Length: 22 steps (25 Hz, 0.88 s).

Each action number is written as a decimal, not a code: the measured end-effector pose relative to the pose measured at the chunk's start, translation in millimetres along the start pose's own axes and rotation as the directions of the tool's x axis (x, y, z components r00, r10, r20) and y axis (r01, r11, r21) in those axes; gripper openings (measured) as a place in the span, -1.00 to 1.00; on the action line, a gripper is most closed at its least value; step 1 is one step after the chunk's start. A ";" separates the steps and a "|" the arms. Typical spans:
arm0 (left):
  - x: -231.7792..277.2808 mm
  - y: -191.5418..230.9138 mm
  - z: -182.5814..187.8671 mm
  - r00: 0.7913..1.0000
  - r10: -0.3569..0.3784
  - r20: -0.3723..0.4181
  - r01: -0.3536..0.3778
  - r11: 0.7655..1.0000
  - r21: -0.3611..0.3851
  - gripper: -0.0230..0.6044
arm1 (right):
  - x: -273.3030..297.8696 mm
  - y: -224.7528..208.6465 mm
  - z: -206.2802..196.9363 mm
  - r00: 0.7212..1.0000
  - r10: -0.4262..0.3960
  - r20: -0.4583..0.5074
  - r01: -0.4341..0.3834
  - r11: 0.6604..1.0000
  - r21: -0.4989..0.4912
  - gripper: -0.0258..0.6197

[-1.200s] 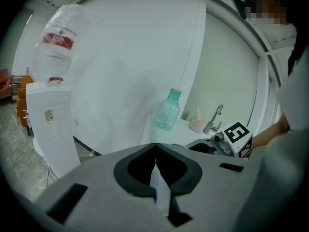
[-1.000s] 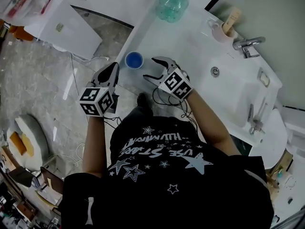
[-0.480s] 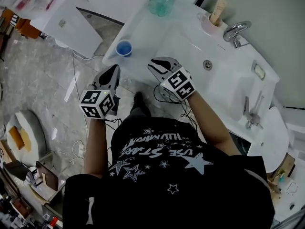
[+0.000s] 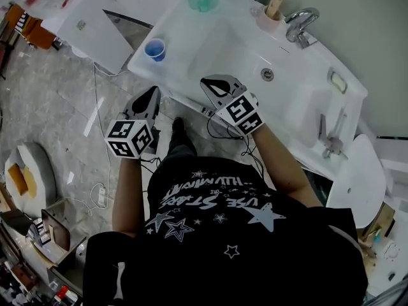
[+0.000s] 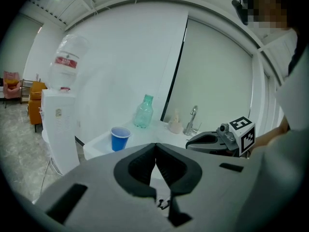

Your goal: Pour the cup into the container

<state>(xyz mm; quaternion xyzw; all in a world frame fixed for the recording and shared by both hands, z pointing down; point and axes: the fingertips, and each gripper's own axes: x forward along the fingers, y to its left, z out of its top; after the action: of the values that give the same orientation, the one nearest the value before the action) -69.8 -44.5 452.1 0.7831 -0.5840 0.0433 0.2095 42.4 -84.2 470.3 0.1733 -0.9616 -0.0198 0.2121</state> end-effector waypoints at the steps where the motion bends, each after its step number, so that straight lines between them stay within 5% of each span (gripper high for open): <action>1: -3.1 -6.4 -3.1 1.000 -0.001 0.002 0.001 1.000 -0.001 -0.90 | -5.9 3.5 -1.3 1.000 0.001 -0.002 -0.001 1.000 -0.003 -0.90; 14: -57.0 -82.5 -56.4 1.000 0.021 -0.006 -0.021 0.999 -0.031 -0.90 | -82.0 54.0 -29.1 1.000 0.025 -0.011 -0.025 0.999 -0.028 -0.91; 22: -81.3 -107.1 -84.1 0.999 0.033 -0.032 -0.034 0.998 -0.047 -0.90 | -108.7 67.1 -35.2 0.999 0.023 0.039 -0.025 0.999 0.045 -0.91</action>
<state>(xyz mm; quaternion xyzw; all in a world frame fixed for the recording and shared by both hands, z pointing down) 19.5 84.9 473.3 0.7672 -0.5946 0.0450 0.2364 127.7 17.2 466.2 0.1660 -0.9677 0.0015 0.1899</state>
